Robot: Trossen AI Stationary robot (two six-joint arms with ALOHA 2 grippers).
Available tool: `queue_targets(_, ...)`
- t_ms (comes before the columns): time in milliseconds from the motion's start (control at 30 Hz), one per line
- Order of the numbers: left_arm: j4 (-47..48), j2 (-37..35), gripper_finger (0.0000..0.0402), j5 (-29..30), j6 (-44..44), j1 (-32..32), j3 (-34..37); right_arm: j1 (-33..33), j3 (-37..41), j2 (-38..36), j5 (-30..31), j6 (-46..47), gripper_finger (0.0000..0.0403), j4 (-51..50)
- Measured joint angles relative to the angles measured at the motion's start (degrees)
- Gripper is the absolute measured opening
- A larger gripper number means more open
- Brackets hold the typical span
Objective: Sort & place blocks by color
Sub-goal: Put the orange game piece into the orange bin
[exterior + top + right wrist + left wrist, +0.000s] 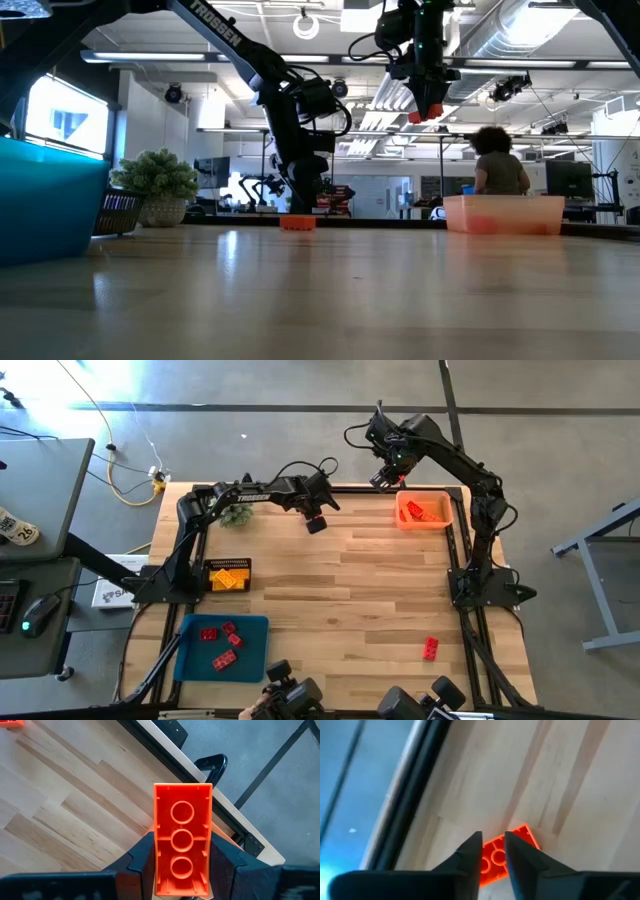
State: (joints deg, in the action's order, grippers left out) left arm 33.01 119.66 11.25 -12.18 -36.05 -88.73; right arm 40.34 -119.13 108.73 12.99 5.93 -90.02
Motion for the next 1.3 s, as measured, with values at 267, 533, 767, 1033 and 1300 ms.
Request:
queue_targets(267, 0.22, 0.00, 0.0004, -6.13, 2.61, -1.22, 0.00, 0.00, 0.02, 0.00, -0.04, 0.00, 0.0114, 0.00)
queue_targets(533, 1.99, 1.06, 0.0001, -8.63, 4.81, -1.43, -0.04, 0.00, 0.02, 0.00, -0.11, 0.00, 0.0114, 0.00)
queue_targets(767, 1.23, 3.60, 0.0001, -5.90, 5.01, -1.44, -0.26, 0.00, 0.02, 0.00, -0.13, 0.00, 0.0114, 0.00)
queue_targets(1033, 0.89, 3.78, 0.0000, -9.89, 5.05, -1.21, -0.21, 0.00, 0.02, 0.00, -0.12, -0.87, 0.0114, 0.01)
queue_targets(1300, 2.19, 3.93, 0.0000, -13.88, 4.48, 2.61, -0.85, 0.22, 0.02, 0.00, 0.02, -0.87, 0.0114, 0.00)
